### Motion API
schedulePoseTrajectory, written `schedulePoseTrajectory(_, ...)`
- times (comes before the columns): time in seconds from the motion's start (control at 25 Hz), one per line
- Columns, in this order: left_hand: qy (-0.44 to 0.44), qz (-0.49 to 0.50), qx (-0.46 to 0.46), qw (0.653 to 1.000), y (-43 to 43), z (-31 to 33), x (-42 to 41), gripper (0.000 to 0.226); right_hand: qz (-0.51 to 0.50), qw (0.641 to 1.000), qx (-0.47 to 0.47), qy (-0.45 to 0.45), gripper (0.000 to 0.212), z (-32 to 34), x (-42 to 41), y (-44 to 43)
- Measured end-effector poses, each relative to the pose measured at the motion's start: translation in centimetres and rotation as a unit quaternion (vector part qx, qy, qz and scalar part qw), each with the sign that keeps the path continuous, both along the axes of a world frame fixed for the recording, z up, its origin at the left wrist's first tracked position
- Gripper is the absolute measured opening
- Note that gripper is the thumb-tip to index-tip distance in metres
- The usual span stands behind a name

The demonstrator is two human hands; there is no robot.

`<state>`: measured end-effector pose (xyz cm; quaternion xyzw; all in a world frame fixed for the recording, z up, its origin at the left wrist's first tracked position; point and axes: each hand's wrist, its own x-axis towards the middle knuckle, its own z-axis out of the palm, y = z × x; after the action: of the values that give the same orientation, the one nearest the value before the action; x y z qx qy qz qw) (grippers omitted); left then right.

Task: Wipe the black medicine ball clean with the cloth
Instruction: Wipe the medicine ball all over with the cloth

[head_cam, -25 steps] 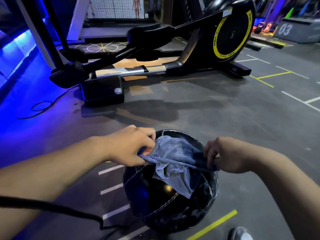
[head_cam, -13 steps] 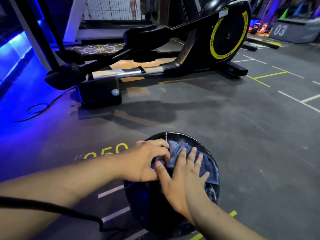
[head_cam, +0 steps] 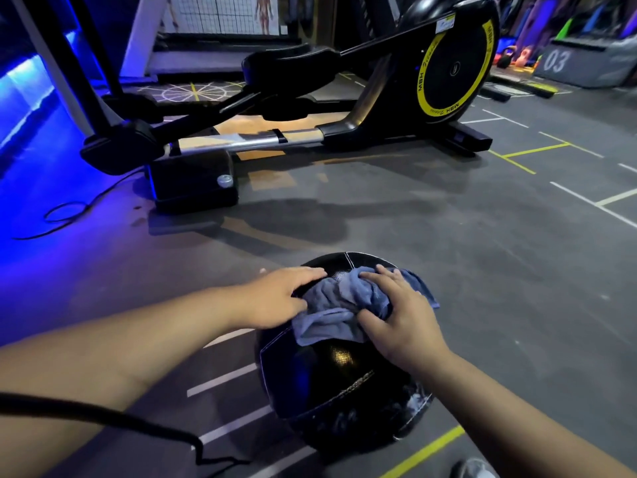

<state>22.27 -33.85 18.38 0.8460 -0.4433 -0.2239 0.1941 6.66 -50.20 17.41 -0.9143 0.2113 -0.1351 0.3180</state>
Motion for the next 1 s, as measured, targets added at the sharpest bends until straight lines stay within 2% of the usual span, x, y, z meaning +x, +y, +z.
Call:
schedulePoseTrajectory(0.12,-0.078,-0.022,0.069,0.994,-1.1,0.5,0.5,0.053,0.09,0.995,0.038,-0.016,0.053,0.7,-0.1,-2.6)
schedulePoseTrajectory(0.2,-0.13,-0.042,0.082,0.987,-1.3,0.7,0.3,0.052,0.173,0.981,0.073,0.044,0.056,1.9,0.0,-5.1)
schedulePoseTrajectory(0.28,-0.138,-0.052,0.085,0.985,-1.1,0.3,0.0,0.067,0.185,0.972,0.09,0.11,0.061,2.9,-0.2,-6.9)
schedulePoseTrajectory(0.32,-0.132,-0.055,0.083,0.986,-0.9,0.0,-0.1,0.074,0.147,0.978,0.085,0.12,0.065,2.9,-0.2,-7.3)
schedulePoseTrajectory(0.4,-0.121,-0.055,0.079,0.988,-0.9,-0.5,-0.1,0.078,0.004,0.989,0.111,0.094,0.064,1.9,-0.6,-6.8)
schedulePoseTrajectory(0.48,-0.115,-0.048,0.078,0.989,-1.3,-0.9,0.1,0.077,-0.131,0.977,0.166,0.016,0.037,0.5,-0.5,-4.3)
schedulePoseTrajectory(0.52,-0.111,-0.047,0.076,0.99,-1.5,-1.0,0.2,0.076,-0.16,0.977,0.14,-0.022,0.028,-0.1,-0.4,-2.8)
schedulePoseTrajectory(0.56,-0.105,-0.047,0.074,0.991,-1.7,-1.1,0.1,0.075,-0.148,0.986,0.072,-0.041,0.031,-0.6,-0.4,-1.3)
schedulePoseTrajectory(0.64,-0.088,-0.053,0.061,0.993,-1.6,-1.3,-0.1,0.074,-0.024,0.994,-0.092,-0.05,0.061,-1.9,-0.5,1.3)
schedulePoseTrajectory(0.68,-0.078,-0.052,0.055,0.994,-1.3,-1.4,-0.2,0.074,0.053,0.985,-0.162,-0.037,0.071,-2.6,-0.5,2.1)
schedulePoseTrajectory(0.76,-0.07,-0.049,0.059,0.995,-0.7,-1.4,-0.2,0.075,0.153,0.963,-0.221,-0.02,0.072,-2.5,-0.1,1.5)
schedulePoseTrajectory(0.84,-0.094,-0.057,0.076,0.991,-0.4,-1.6,0.2,0.073,0.125,0.976,-0.174,-0.047,0.06,-2.6,0.4,-1.0)
schedulePoseTrajectory(0.92,-0.106,-0.063,0.085,0.989,-0.7,-1.7,0.5,0.074,-0.058,0.995,-0.01,-0.079,0.037,-2.7,0.2,-4.0)
schedulePoseTrajectory(0.96,-0.102,-0.064,0.084,0.989,-0.9,-1.6,0.5,0.075,-0.172,0.979,0.082,-0.073,0.025,-2.8,-0.2,-5.4)
schedulePoseTrajectory(1.0,-0.096,-0.066,0.083,0.99,-1.0,-1.6,0.4,0.076,-0.246,0.952,0.172,-0.063,0.018,-3.1,-0.7,-6.7)
